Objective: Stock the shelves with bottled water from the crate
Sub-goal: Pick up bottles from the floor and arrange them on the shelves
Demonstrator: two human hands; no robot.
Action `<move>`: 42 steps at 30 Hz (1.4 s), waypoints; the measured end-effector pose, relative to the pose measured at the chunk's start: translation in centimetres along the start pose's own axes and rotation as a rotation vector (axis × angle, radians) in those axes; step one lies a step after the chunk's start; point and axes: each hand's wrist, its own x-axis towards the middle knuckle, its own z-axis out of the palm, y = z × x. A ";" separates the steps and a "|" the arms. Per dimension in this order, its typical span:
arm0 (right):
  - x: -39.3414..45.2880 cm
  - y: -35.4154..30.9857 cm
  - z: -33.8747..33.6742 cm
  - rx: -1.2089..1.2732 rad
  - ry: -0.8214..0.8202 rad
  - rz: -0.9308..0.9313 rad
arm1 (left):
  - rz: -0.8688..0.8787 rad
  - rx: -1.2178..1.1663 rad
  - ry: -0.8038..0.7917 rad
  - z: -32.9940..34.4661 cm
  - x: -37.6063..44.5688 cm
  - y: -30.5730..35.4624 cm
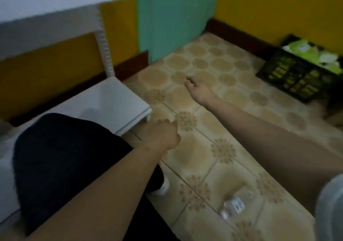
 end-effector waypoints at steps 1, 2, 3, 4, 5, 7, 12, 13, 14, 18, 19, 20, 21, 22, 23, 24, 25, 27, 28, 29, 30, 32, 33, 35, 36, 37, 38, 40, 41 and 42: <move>-1.6 4.5 -0.1 -0.007 -0.002 0.102 | 0.036 0.017 -0.070 1.5 0.4 2.5; -3.6 9.4 0.0 -0.019 -0.015 0.230 | 0.079 0.019 -0.140 3.0 0.6 5.1; -6.0 14.2 0.6 -0.038 -0.031 0.361 | 0.120 0.011 -0.199 4.6 0.7 7.1; -8.7 18.8 1.4 -0.055 -0.043 0.492 | 0.161 -0.001 -0.243 6.3 0.6 8.7; -11.5 23.0 2.3 -0.060 -0.050 0.620 | 0.195 -0.011 -0.276 8.1 0.4 9.8; -17.1 29.5 4.6 0.028 -0.049 0.888 | 0.232 0.005 -0.353 11.8 -0.1 10.1; -26.2 36.2 11.6 0.450 -0.009 1.270 | 0.107 0.032 -0.618 15.1 0.8 8.0; -27.1 36.4 13.1 0.536 0.022 1.312 | 0.074 -0.013 -0.583 15.2 1.3 7.7; -27.6 36.6 14.5 0.606 0.061 1.360 | 0.051 -0.054 -0.534 15.4 1.9 7.6; -28.0 36.5 19.2 0.973 0.267 1.511 | 0.002 -0.135 -0.485 16.3 2.8 8.1; -27.8 36.6 20.2 1.080 0.346 1.529 | -0.010 -0.153 -0.499 16.6 2.8 8.3; -27.4 36.8 21.0 1.173 0.444 1.544 | -0.015 -0.172 -0.510 16.8 2.8 8.6; -26.9 36.6 21.3 1.259 0.528 1.544 | -0.014 -0.195 -0.517 17.1 2.8 8.8; -26.4 36.4 21.4 1.327 0.599 1.535 | -0.010 -0.207 -0.524 17.2 2.9 9.0; -26.0 36.3 21.4 1.370 0.660 1.527 | -0.007 -0.212 -0.530 17.3 3.0 9.1; -25.6 36.0 21.4 1.399 0.704 1.521 | -0.006 -0.213 -0.530 17.3 3.0 9.0; -25.3 35.5 21.1 1.422 0.732 1.515 | -0.009 -0.219 -0.525 17.2 3.1 8.9; -25.2 35.0 20.8 1.394 0.724 1.477 | -0.021 -0.239 -0.503 17.0 3.2 8.6; -25.4 34.8 20.4 1.327 0.694 1.456 | -0.028 -0.251 -0.489 16.8 3.3 8.4; -25.6 34.7 20.1 1.221 0.657 1.458 | -0.035 -0.267 -0.477 16.7 3.3 8.4; -26.1 34.6 19.9 1.095 0.643 1.484 | -0.042 -0.283 -0.468 16.5 3.3 8.3; -27.0 34.5 19.3 0.823 0.642 1.526 | -0.047 -0.304 -0.461 16.2 2.9 8.2; -27.4 34.3 18.7 0.724 0.643 1.519 | -0.039 -0.304 -0.457 16.0 2.7 8.2; -27.8 33.7 17.3 0.570 0.620 1.488 | -0.022 -0.306 -0.445 15.4 2.1 8.1; -28.0 33.4 16.4 0.503 0.573 1.468 | -0.016 -0.313 -0.436 15.0 1.8 8.1; -28.3 33.1 15.5 0.448 0.510 1.440 | -0.015 -0.322 -0.426 14.7 1.5 7.9; -28.8 32.9 14.7 0.415 0.434 1.400 | -0.019 -0.332 -0.416 14.2 1.2 7.8; -29.6 31.8 13.1 0.393 0.289 1.305 | -0.028 -0.349 -0.390 13.3 0.6 7.2; -29.7 31.0 12.5 0.404 0.244 1.252 | -0.037 -0.350 -0.377 12.7 0.3 7.0; -29.7 30.2 12.0 0.446 0.211 1.200 | -0.049 -0.346 -0.369 12.1 -0.1 6.7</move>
